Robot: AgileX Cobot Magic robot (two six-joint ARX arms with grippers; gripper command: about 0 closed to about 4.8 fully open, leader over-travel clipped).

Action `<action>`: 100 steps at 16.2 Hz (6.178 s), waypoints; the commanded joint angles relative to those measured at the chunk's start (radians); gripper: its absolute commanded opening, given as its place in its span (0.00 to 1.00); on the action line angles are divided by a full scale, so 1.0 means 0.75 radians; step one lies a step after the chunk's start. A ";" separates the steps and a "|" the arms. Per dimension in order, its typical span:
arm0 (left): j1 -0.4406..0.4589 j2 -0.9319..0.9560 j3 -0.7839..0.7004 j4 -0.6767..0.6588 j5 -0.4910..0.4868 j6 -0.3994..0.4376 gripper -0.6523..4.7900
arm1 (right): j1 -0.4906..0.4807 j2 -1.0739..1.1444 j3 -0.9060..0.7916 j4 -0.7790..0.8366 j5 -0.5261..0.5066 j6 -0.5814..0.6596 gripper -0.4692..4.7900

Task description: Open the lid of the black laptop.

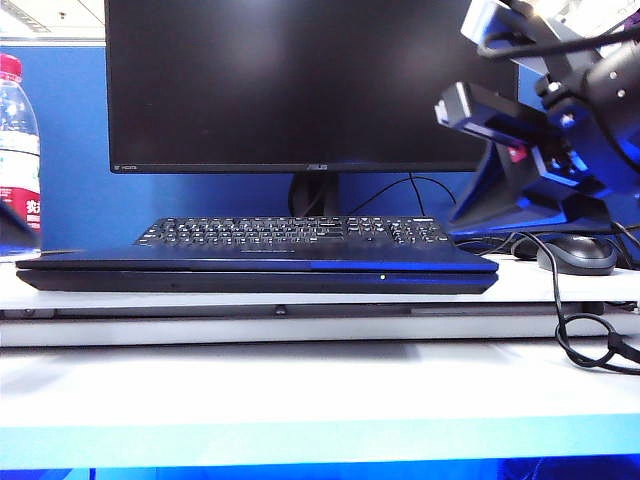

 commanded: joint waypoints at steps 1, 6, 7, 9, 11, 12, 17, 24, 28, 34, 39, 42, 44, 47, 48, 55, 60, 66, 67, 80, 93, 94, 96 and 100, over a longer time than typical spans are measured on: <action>0.001 0.101 -0.002 0.059 -0.016 0.011 0.18 | -0.050 -0.002 0.002 0.013 -0.006 -0.005 0.09; 0.001 0.165 -0.002 0.176 -0.016 0.010 0.18 | -0.070 0.029 0.002 0.016 -0.015 -0.035 0.09; 0.001 0.171 -0.002 0.179 -0.016 0.011 0.18 | -0.070 0.074 0.002 0.042 -0.044 -0.034 0.09; 0.001 0.189 -0.002 0.181 -0.016 0.016 0.18 | -0.070 0.123 0.003 0.079 -0.069 -0.027 0.09; 0.001 0.213 -0.002 0.194 -0.015 0.025 0.18 | -0.070 0.138 0.003 0.112 -0.068 -0.028 0.09; 0.001 0.228 -0.002 0.207 -0.015 0.025 0.18 | -0.070 0.140 0.003 0.118 -0.067 -0.028 0.09; 0.001 0.287 -0.002 0.260 -0.010 0.025 0.18 | -0.071 0.148 0.003 0.117 -0.029 -0.028 0.09; 0.001 0.313 -0.002 0.300 0.020 0.026 0.18 | -0.149 0.148 0.003 0.113 -0.087 -0.027 0.09; 0.001 0.351 -0.002 0.373 0.019 0.046 0.18 | -0.147 0.148 0.003 0.100 -0.134 -0.017 0.09; 0.001 0.485 -0.002 0.483 0.020 0.055 0.18 | -0.148 0.148 0.003 0.046 -0.126 -0.016 0.09; 0.001 0.485 -0.002 0.550 0.074 0.025 0.18 | -0.146 0.148 0.003 0.015 -0.131 0.008 0.09; 0.001 0.485 -0.002 0.551 0.064 0.028 0.18 | -0.146 0.148 0.003 0.015 -0.148 0.008 0.09; 0.001 0.485 -0.002 0.555 0.068 0.029 0.18 | -0.146 0.148 0.003 0.018 -0.160 0.008 0.09; 0.001 0.484 -0.002 0.553 0.070 0.025 0.18 | -0.146 0.148 0.003 0.018 -0.160 0.008 0.09; 0.001 0.484 -0.002 0.549 0.067 0.027 0.17 | -0.146 0.148 0.003 0.019 -0.160 0.008 0.09; 0.001 0.484 -0.002 0.550 0.013 0.046 0.17 | -0.148 0.148 0.003 0.051 -0.134 0.008 0.09; 0.001 0.484 -0.002 0.550 0.015 0.046 0.17 | -0.149 0.171 0.003 0.102 -0.100 0.007 0.09; 0.001 0.484 -0.002 0.550 0.021 0.045 0.17 | -0.150 0.247 0.004 0.219 -0.100 0.008 0.09; 0.001 0.484 -0.002 0.550 0.021 0.045 0.17 | -0.150 0.247 0.004 0.219 -0.094 0.008 0.09; 0.001 0.484 -0.002 0.550 0.020 0.045 0.17 | -0.159 0.250 0.004 0.208 -0.094 0.040 0.09; 0.001 0.484 -0.002 0.574 0.020 0.025 0.17 | -0.185 0.313 0.004 0.278 -0.092 0.043 0.09; 0.001 0.484 -0.002 0.574 0.020 0.025 0.17 | -0.185 0.313 0.005 0.307 -0.091 0.043 0.09; 0.001 0.485 -0.002 0.571 0.020 0.026 0.17 | -0.185 0.313 0.008 0.337 -0.093 0.045 0.09; 0.001 0.485 -0.002 0.572 0.019 0.030 0.17 | -0.185 0.313 0.008 0.337 -0.107 0.078 0.09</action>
